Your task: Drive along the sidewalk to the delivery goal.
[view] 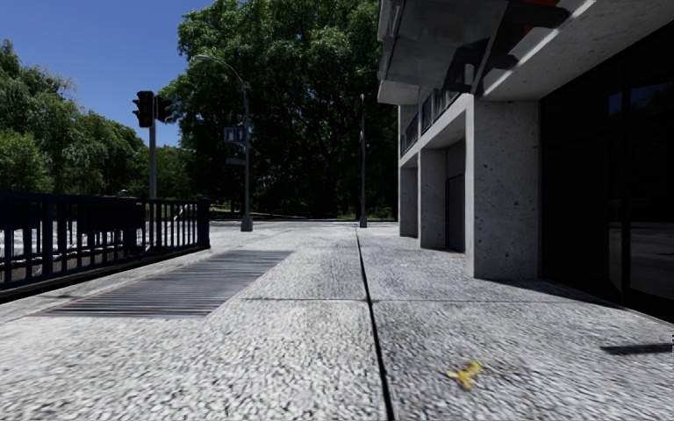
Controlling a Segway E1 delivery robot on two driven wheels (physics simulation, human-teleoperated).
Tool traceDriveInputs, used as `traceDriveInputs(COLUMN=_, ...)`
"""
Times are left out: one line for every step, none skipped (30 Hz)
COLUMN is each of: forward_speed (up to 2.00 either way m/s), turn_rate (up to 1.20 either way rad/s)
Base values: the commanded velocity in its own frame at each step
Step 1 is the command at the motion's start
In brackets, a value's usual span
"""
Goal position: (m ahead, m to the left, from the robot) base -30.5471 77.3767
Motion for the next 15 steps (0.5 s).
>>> traceDriveInputs(forward_speed=1.99, turn_rate=0.00)
traceDriveInputs(forward_speed=1.99, turn_rate=0.00)
traceDriveInputs(forward_speed=1.99, turn_rate=0.00)
traceDriveInputs(forward_speed=1.99, turn_rate=0.00)
traceDriveInputs(forward_speed=1.99, turn_rate=0.00)
traceDriveInputs(forward_speed=1.99, turn_rate=0.00)
traceDriveInputs(forward_speed=1.99, turn_rate=0.00)
traceDriveInputs(forward_speed=1.99, turn_rate=0.00)
traceDriveInputs(forward_speed=1.99, turn_rate=0.00)
traceDriveInputs(forward_speed=1.99, turn_rate=0.00)
traceDriveInputs(forward_speed=1.99, turn_rate=0.00)
traceDriveInputs(forward_speed=1.99, turn_rate=0.00)
traceDriveInputs(forward_speed=1.99, turn_rate=0.00)
traceDriveInputs(forward_speed=1.99, turn_rate=0.00)
traceDriveInputs(forward_speed=1.99, turn_rate=0.00)
